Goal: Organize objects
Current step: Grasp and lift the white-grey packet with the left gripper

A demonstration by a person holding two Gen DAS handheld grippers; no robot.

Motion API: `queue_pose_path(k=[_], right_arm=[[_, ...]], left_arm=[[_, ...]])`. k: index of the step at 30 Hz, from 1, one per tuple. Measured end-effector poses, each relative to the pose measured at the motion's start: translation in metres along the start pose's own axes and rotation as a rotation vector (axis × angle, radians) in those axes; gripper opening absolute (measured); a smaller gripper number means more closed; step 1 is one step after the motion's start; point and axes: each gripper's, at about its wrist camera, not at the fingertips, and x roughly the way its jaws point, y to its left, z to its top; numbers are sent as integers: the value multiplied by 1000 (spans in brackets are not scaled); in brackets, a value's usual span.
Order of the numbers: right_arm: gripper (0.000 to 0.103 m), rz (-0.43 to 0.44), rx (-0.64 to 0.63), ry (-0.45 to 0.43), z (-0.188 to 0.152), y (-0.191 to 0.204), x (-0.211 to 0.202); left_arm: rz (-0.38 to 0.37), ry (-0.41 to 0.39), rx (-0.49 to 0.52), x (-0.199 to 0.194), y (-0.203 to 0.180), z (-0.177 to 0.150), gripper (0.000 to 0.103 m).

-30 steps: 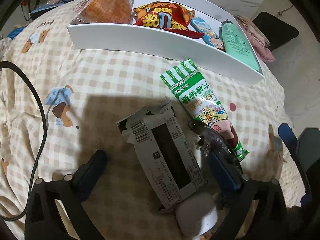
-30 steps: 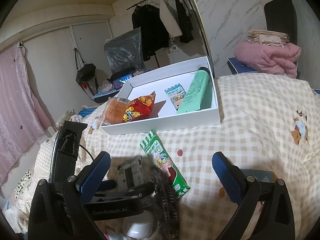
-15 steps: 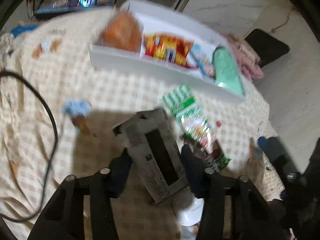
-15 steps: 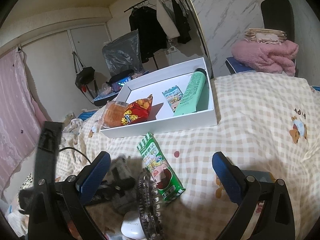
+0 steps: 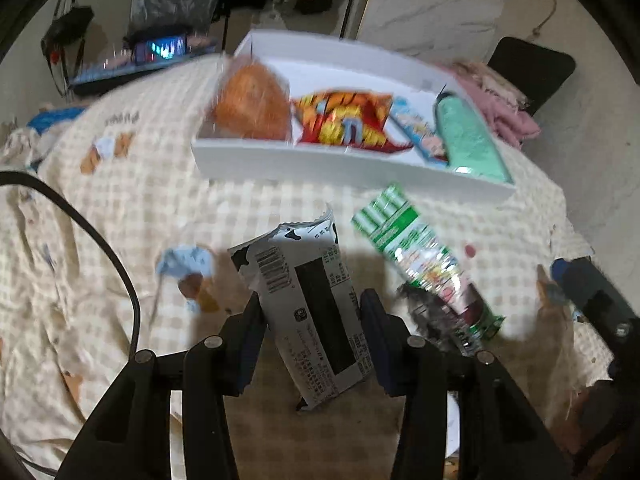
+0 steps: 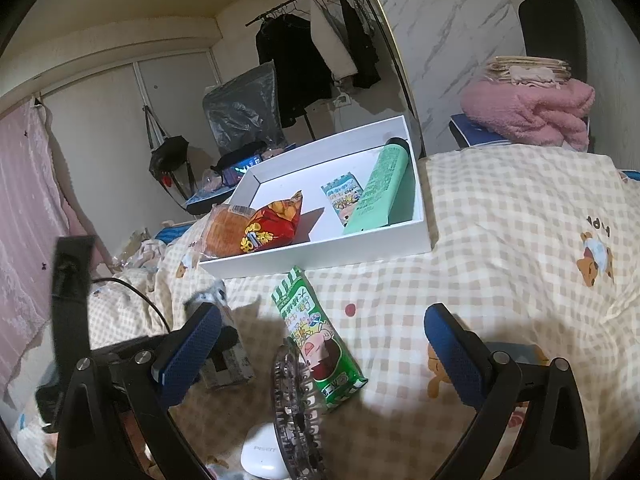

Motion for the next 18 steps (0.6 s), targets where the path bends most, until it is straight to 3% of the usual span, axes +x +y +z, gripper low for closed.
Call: queue_pose_path(k=[3,4,6,8,10,15,18], right_arm=[[102,-2,1,0,0,0,0],[102,-2,2,-5,0,0,-1],[102,0,2,-13,0,0,-1],[102,-4,1,-18,0,0,-2],[102,-2,4,-17,0,-1,-2],[102,2,8,-13,0,-1,-3],[102,5,6,-12,1,-1,-3]], left_arm=[[16,44,10,11,-5,-3,66],[29,56,35,14,-10,-5,74],[77,90,103,22,-24,-9,79],[118,85,138,25,-32,-13,75],[105,58,116,19,-28,-12,51],[-3,-35,-15,-3,-3,-3,51],[-76,-109,-17,-20,0,-1,51]])
